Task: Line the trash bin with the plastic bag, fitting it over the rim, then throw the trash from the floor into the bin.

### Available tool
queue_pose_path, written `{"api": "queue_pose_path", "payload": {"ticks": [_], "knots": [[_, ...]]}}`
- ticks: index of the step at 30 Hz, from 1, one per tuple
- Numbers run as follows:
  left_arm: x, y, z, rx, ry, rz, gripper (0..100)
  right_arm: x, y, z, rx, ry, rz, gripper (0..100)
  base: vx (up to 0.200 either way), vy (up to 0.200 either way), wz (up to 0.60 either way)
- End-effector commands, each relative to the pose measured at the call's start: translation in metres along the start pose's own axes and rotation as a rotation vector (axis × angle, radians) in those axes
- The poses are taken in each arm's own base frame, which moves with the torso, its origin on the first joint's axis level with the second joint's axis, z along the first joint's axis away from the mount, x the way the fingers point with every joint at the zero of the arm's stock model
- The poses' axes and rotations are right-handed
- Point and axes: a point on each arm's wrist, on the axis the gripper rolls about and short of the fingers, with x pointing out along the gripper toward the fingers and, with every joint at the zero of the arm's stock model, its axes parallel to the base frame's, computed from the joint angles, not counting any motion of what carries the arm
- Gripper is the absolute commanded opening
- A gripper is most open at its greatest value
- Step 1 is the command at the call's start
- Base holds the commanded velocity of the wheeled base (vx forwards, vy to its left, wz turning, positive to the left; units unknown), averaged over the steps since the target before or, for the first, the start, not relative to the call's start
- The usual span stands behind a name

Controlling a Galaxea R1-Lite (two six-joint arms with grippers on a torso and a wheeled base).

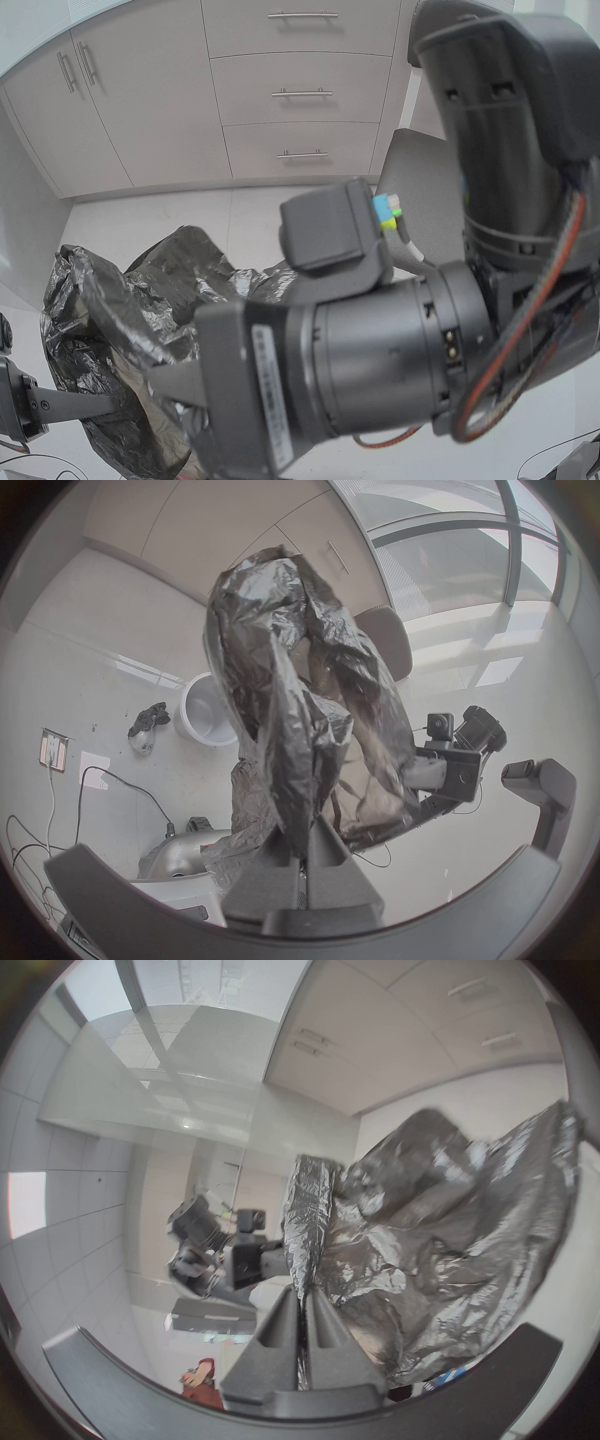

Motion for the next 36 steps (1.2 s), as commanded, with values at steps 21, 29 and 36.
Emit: {"api": "queue_pose_path", "payload": {"ticks": [21,29,36], "knots": [[0.023,-0.003,0.013,0.01,-0.02,-0.015,0,-0.029,-0.064,0.052,-0.087,-0.297,-0.377,0,0.0,0.0,0.0],[0.073,-0.003,0.034,0.008,-0.006,-0.004,0,-0.042,-0.082,0.05,-0.054,-0.301,-0.432,0,0.0,0.0,0.0],[0.102,-0.007,0.05,0.01,0.005,-0.021,0,-0.057,-0.096,0.055,-0.02,-0.332,-0.475,0,0.0,0.0,0.0]]}}
